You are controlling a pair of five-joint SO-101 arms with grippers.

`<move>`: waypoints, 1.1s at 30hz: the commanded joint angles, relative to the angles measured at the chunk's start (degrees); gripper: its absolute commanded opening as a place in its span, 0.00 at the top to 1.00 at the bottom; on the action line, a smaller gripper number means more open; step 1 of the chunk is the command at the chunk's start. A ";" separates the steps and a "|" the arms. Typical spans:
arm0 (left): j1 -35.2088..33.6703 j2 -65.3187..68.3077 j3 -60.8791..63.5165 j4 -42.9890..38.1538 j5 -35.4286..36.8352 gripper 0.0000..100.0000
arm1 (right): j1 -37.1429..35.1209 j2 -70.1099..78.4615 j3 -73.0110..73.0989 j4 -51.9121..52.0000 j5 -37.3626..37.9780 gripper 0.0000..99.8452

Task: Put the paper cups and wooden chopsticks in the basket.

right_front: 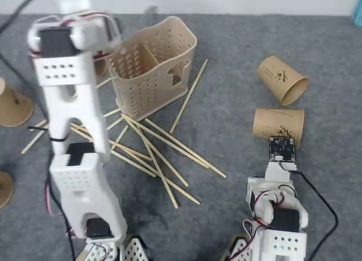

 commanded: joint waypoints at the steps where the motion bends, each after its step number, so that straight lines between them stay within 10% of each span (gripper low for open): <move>1: -2.64 -4.48 3.03 1.93 1.32 0.82 | 0.92 0.31 -0.79 -0.04 0.79 0.99; 14: 2.90 -33.76 38.02 0.44 1.41 0.82 | 0.84 0.31 -0.62 -0.13 0.79 0.99; 33: 5.89 -20.31 40.84 -16.88 1.14 0.87 | 0.92 0.31 -0.62 -0.13 0.79 0.99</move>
